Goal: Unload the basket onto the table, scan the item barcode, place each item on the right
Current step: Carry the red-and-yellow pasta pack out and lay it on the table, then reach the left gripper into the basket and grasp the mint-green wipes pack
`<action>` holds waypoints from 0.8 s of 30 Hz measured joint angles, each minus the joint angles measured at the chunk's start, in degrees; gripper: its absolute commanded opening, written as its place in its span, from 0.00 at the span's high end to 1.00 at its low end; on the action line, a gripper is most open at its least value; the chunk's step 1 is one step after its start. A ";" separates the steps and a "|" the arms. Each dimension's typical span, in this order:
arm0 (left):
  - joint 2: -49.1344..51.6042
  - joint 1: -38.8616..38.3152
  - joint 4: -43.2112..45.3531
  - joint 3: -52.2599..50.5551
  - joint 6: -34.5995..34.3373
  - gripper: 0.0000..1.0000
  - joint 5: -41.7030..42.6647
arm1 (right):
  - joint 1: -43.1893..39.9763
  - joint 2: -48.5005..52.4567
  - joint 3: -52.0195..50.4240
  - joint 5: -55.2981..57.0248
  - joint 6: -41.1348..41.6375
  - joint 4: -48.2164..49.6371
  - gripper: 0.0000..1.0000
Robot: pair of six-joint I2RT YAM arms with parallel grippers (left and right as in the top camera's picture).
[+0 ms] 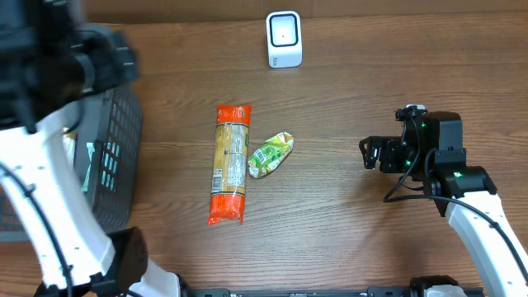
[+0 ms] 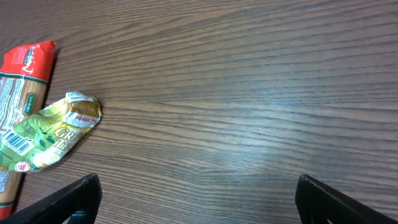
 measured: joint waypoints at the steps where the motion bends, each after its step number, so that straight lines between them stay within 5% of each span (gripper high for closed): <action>1: -0.39 2.91 0.02 -1.29 0.02 0.02 0.04 | 0.00 0.00 0.00 0.00 0.00 -0.04 0.00; 11: -0.85 20.37 3.93 -20.06 1.36 0.02 0.02 | 0.00 0.00 0.00 0.00 0.00 -0.07 0.00; 24: -0.90 22.40 28.48 -50.64 15.72 0.01 0.20 | 0.00 0.00 0.00 0.00 0.00 -0.09 0.00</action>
